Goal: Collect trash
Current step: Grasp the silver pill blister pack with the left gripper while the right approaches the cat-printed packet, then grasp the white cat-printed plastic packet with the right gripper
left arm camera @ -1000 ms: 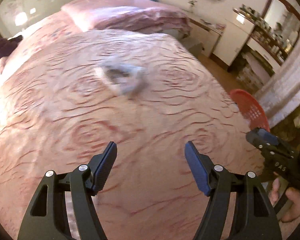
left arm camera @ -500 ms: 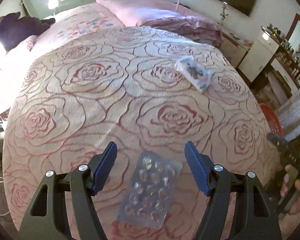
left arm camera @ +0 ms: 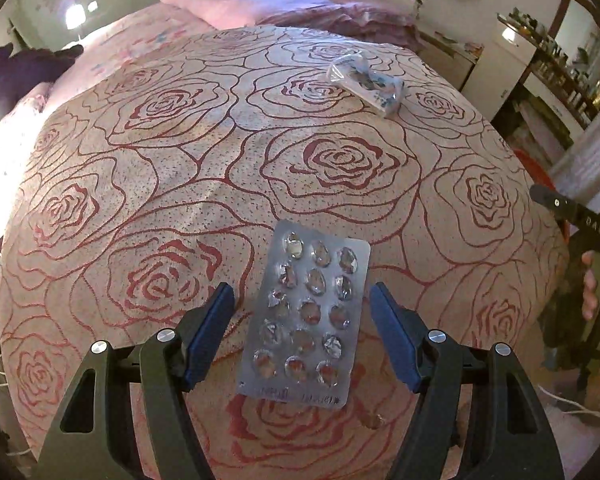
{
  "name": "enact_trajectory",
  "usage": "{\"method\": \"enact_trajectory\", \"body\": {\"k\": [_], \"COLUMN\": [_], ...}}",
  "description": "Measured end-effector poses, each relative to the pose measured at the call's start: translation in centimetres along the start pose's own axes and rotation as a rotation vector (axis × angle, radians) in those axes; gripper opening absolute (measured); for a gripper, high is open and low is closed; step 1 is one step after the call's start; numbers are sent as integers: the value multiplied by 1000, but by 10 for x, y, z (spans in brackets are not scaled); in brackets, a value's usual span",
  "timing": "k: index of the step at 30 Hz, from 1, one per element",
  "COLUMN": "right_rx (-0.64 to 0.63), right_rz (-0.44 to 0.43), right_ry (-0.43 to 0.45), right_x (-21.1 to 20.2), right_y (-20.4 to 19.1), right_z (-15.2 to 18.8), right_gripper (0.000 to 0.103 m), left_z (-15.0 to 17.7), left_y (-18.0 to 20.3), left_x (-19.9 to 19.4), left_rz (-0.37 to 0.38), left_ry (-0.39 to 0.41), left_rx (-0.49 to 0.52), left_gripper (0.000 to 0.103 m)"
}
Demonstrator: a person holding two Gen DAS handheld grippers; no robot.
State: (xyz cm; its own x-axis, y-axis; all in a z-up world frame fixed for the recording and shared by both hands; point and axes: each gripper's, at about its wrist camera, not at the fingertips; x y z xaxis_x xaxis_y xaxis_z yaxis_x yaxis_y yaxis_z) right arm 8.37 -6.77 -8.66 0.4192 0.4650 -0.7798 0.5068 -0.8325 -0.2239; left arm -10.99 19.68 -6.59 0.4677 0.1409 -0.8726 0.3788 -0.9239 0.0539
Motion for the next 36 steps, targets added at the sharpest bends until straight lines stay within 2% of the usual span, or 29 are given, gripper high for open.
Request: {"method": "enact_trajectory", "body": {"k": [7,14,17,20,30,36], "right_rx": [-23,-33,-40,-50,-114,-185], "right_rz": [-6,-8,-9,-12,-32,-81], "right_ry": [-8,-8,-8,-10,-10,-39], "right_x": [5,7,8,10,21,44], "right_y": [-11,-19,-24,-28,-53,-85], "right_z": [-3,-7,-9,-11,-30,-51], "right_gripper": [74,74,74,74,74,74], "left_z": [6,5,0,-4,-16,-20], "left_y": [15,19,21,22,16,16], "left_x": [3,5,7,8,11,15], "left_rz": [-62,-67,-64,-62,-35,-42], "left_ry": [52,88,94,94,95,98], "left_rx": [76,95,97,95,42,28], "left_gripper": [68,66,57,54,54,54]}}
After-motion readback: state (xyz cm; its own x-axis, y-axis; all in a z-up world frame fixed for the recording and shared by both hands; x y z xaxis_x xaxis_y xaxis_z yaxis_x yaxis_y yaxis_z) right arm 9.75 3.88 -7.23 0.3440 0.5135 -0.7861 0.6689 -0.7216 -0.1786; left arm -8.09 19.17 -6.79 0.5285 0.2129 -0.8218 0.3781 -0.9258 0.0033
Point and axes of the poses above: each gripper's, at about its wrist camera, not at the fingertips, and x roughly the way its jaws point, y to its right, z to its underside, and after that the axes turned 2 degrees about y, right-handed
